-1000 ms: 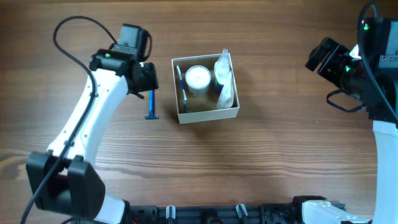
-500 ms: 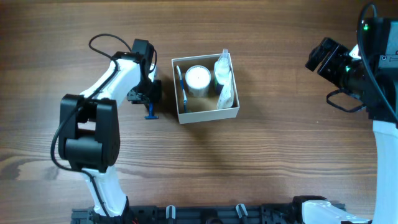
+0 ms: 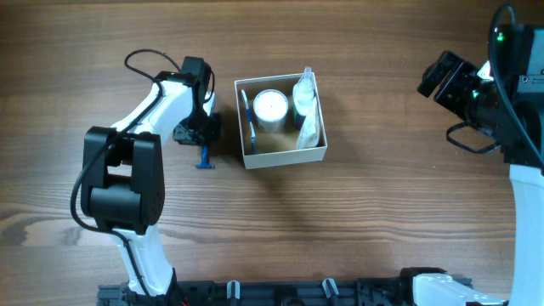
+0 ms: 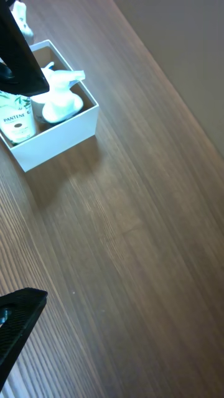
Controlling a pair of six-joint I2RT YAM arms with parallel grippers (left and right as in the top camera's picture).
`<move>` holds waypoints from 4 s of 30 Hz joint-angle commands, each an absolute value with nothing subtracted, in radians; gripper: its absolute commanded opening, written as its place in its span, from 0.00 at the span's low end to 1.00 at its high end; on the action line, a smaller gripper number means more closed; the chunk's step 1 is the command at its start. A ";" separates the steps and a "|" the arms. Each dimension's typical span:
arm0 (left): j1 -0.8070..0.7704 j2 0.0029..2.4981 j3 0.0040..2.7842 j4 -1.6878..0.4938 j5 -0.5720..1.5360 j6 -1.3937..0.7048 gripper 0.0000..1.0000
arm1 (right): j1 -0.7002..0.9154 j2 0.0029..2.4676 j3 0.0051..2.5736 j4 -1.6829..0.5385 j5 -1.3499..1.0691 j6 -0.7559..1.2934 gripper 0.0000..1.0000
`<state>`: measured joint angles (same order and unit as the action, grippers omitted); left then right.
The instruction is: Pack container
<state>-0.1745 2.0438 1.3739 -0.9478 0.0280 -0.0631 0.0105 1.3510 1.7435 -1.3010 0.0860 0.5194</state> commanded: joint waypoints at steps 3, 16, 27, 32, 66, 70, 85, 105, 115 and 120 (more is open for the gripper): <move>-0.175 1.901 1.457 -1.068 0.026 -0.081 0.04 | 0.008 1.356 1.745 -1.298 0.080 0.524 1.00; -0.419 1.616 1.496 -0.945 0.068 -0.309 0.06 | 0.008 1.356 1.745 -1.299 0.080 0.524 1.00; -0.520 1.816 1.491 -0.935 -0.051 -0.461 0.16 | 0.008 1.356 1.745 -1.298 0.080 0.524 1.00; -0.518 1.812 1.493 -0.939 -0.083 -0.460 0.31 | 0.008 1.356 1.745 -1.298 0.080 0.524 1.00; -0.485 1.182 1.492 -1.085 -0.277 -0.430 1.00 | 0.008 1.356 1.745 -1.298 0.080 0.524 1.00; -0.439 1.124 1.465 -1.086 -0.299 -0.416 1.00 | 0.008 1.356 1.745 -1.299 0.080 0.524 1.00; -0.108 0.625 0.746 -0.788 -0.108 -0.416 1.00 | 0.008 1.356 1.745 -1.299 0.080 0.524 1.00; -0.108 0.167 0.245 -0.609 -0.064 -0.427 1.00 | 0.008 1.357 1.745 -1.298 0.080 0.524 1.00; -0.099 0.070 0.154 -0.586 -0.064 -0.427 1.00 | 0.008 1.358 1.745 -1.298 0.080 0.524 1.00; -0.096 0.057 0.154 -0.587 -0.064 -0.427 1.00 | 0.008 1.357 1.745 -1.298 0.080 0.524 1.00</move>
